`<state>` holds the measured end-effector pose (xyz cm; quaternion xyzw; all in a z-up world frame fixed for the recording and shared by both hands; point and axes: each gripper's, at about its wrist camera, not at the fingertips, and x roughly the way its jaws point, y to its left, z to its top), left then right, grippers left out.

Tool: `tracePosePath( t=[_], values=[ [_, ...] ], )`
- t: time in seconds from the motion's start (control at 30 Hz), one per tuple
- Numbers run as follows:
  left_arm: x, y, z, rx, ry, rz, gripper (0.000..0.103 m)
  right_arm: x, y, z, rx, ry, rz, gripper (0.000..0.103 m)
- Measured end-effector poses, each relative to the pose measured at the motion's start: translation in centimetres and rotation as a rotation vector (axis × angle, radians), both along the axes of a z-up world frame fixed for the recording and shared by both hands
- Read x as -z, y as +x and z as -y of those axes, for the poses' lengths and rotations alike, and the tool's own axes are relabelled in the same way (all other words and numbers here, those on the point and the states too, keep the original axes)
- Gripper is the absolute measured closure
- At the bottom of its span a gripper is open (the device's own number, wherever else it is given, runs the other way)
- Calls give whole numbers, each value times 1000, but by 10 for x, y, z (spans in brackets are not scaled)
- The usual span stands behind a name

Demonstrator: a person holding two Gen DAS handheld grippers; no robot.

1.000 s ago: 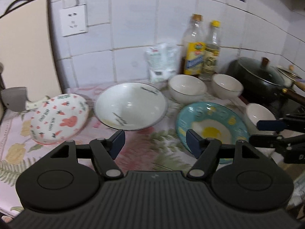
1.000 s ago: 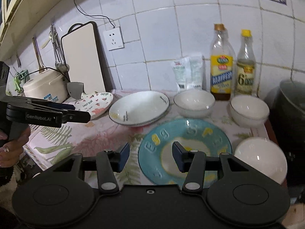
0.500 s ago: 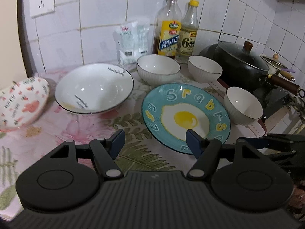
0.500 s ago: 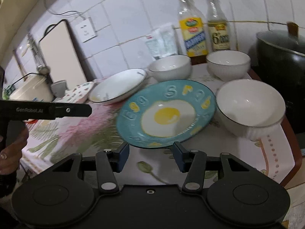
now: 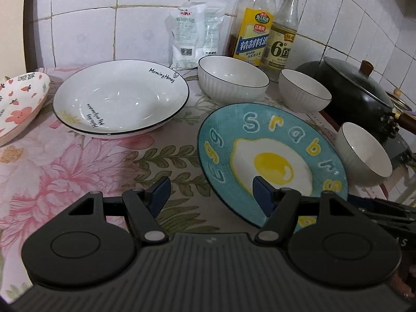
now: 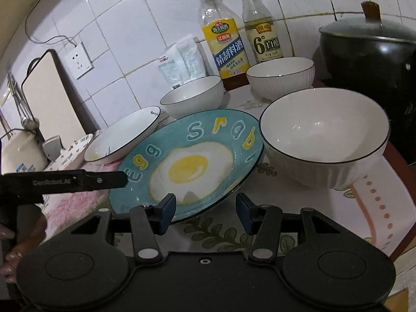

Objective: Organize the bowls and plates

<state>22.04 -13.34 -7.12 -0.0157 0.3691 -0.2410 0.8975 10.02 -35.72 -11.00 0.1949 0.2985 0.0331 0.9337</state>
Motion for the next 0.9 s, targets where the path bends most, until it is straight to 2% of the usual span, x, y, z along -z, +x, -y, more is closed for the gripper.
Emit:
tracePosePath(
  t=[0.2, 0.27, 0.33, 0.43, 0.47, 0.5, 0.53, 0.67, 0.8, 0.9],
  values=[
    [9, 6, 7, 9, -9, 26, 45, 4, 9, 0, 29, -10, 10, 47],
    [12, 10, 8, 3, -15, 10, 49, 5, 12, 0, 44, -17, 17, 46],
    [16, 12, 8, -4, -11, -13, 60, 5, 14, 1, 53, -23, 24, 46],
    [17, 11, 9, -2, -9, 4, 74, 7, 15, 1, 61, -25, 37, 44],
    [18, 11, 9, 1, -25, -7, 79, 7, 15, 0, 64, -37, 41, 48],
    [19, 11, 9, 2, -42, -19, 80, 8, 15, -3, 72, -62, 42, 52],
    [19, 11, 11, -1, -47, -21, 80, 8, 14, -5, 87, -96, 41, 61],
    [19, 4, 16, -37, -31, 6, 79, 7, 14, -3, 124, -86, 37, 68],
    [17, -1, 12, -35, -32, -3, 79, 5, 13, -10, 135, -116, 23, 69],
    [13, -8, 4, -35, -31, -10, 79, 3, 8, -12, 118, -94, 9, 69]
  ],
)
